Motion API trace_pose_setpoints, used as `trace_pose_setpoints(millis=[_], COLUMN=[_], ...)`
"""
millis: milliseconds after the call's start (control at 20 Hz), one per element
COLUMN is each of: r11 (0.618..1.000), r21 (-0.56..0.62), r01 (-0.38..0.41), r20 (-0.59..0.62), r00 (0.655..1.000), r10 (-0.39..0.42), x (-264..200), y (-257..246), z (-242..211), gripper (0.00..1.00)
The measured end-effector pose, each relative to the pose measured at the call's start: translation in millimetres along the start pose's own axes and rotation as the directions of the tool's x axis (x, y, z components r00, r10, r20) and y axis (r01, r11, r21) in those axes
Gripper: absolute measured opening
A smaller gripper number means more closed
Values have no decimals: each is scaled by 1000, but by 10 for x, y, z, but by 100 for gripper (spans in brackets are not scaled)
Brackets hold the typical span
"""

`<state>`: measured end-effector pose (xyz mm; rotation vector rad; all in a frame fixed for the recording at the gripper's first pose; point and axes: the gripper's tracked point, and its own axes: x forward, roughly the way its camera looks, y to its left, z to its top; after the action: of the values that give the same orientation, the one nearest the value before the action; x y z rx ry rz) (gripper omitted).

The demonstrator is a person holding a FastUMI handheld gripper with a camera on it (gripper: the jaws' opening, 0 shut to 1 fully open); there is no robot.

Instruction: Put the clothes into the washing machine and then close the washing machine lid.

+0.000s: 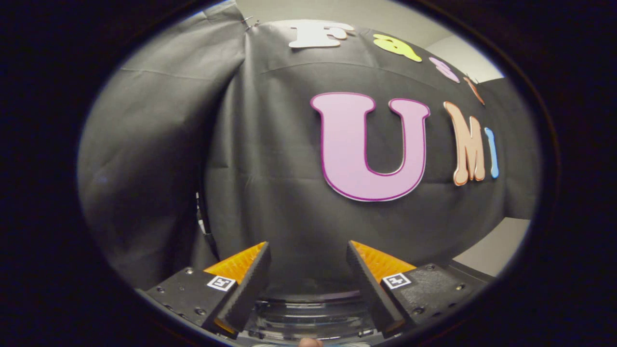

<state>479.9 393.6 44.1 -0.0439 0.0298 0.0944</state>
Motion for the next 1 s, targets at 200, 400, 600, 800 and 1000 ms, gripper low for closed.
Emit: trace_pose_setpoints(millis=[200,400,600,800,1000], r11=[999,999,999,999,998], r21=[-38,50,25,24,15], r01=[15,16,34,26,63], r20=[-115,-119,-121,-156,-117], r00=[993,993,992,987,991], r10=[-19,-10,-31,-22,-61], x=[134,195,147,87,14], y=[-150,-190,-147,-173,-194], z=[-386,-504,-496,-508,-478], gripper=[97,95,95,95,95])
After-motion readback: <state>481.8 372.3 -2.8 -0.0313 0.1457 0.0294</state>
